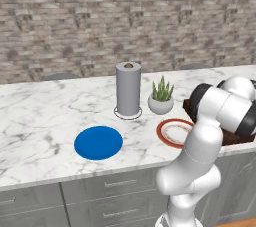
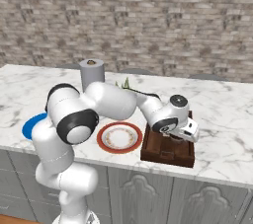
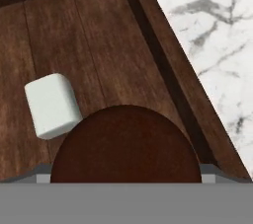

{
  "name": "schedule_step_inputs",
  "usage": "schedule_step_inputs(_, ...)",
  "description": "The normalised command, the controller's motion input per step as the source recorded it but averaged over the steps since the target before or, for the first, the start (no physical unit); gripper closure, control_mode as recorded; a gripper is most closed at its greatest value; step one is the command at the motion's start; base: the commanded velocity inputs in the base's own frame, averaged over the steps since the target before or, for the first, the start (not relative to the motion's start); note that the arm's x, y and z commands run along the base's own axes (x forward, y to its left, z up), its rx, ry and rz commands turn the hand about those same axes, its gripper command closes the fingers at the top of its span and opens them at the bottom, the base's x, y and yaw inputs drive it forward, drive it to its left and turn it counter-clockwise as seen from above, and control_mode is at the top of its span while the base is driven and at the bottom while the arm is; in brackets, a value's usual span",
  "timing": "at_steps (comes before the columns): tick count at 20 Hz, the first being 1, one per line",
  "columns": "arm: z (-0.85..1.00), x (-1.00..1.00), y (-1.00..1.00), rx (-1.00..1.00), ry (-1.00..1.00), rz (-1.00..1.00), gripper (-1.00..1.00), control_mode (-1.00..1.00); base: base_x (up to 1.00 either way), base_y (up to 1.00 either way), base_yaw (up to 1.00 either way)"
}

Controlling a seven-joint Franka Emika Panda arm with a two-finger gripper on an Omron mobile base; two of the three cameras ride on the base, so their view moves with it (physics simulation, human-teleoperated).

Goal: Move the dessert items from the plates to the tray.

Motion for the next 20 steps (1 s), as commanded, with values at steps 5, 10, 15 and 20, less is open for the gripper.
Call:
schedule_step_inputs(5,0.00,0.00,0.00,0.00,-0.01,0.00,-1.00,-1.00,0.00,0.00,0.00)
schedule_step_inputs(10,0.08,0.00,0.00,0.00,0.00,0.00,-1.00,-1.00,0.00,0.00,0.00)
schedule_step_inputs(15,0.21,0.00,0.01,0.00,0.00,-0.03,-1.00,-1.00,0.00,0.00,0.00)
schedule_step_inputs(20,0.09,0.00,0.15,0.00,-0.02,-0.02,-1.00,-1.00,0.00,0.00,0.00)
